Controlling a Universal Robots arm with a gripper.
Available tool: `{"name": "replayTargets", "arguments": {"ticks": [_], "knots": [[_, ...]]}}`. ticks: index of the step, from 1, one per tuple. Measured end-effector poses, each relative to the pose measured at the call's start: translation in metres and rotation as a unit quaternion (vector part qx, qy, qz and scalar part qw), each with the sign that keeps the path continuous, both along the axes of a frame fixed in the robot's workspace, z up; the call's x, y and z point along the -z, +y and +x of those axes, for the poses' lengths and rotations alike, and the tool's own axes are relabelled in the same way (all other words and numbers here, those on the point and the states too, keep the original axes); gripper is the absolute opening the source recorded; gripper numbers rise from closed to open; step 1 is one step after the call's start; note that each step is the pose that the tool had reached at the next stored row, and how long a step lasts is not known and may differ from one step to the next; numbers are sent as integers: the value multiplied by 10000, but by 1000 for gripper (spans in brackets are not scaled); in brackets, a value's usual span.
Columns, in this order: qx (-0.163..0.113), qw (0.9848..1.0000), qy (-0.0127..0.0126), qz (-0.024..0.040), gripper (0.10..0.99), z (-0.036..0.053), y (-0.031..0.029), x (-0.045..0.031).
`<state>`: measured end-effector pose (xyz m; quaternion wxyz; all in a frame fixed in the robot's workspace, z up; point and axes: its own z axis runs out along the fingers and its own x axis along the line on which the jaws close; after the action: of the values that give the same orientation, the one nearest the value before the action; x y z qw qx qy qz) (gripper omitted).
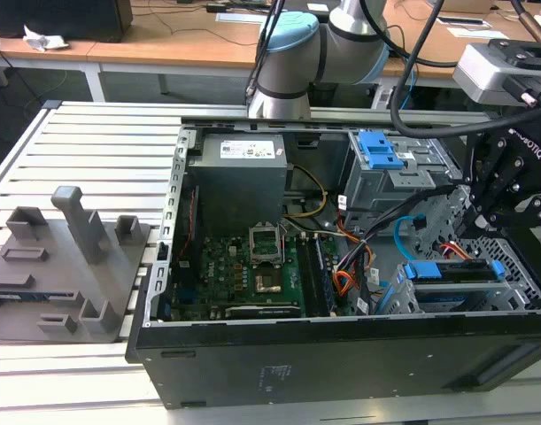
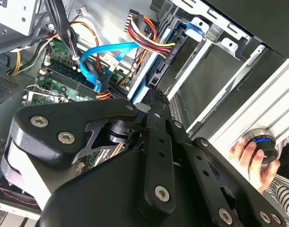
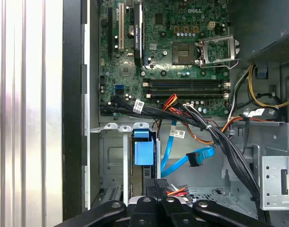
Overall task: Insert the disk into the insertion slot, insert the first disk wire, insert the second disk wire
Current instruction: 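Insert the second disk wire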
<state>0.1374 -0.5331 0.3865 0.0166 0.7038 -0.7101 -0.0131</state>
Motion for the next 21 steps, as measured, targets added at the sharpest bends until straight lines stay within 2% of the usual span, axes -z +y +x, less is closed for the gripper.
{"name": "replayTargets", "arguments": {"ticks": [1,5,7,8,9,10,12,13,14,16,17,21], "knots": [[0,10000,0,0,106,0,0,0],[-5,10000,0,0,361,-2,0,0],[-170,9999,0,1,361,-2,0,1],[-374,9993,0,0,361,-2,0,1],[-561,9984,0,0,361,-2,0,1],[-823,9966,0,0,361,-1,0,1],[-869,9962,0,0,361,-1,0,0],[-869,9962,0,0,361,-2,30,0],[-868,9962,0,0,361,-3,139,1],[-869,9962,0,1,361,-3,233,2],[-869,9962,0,0,361,-13,306,3],[-869,9962,-2,-1,361,-93,358,13]]}}
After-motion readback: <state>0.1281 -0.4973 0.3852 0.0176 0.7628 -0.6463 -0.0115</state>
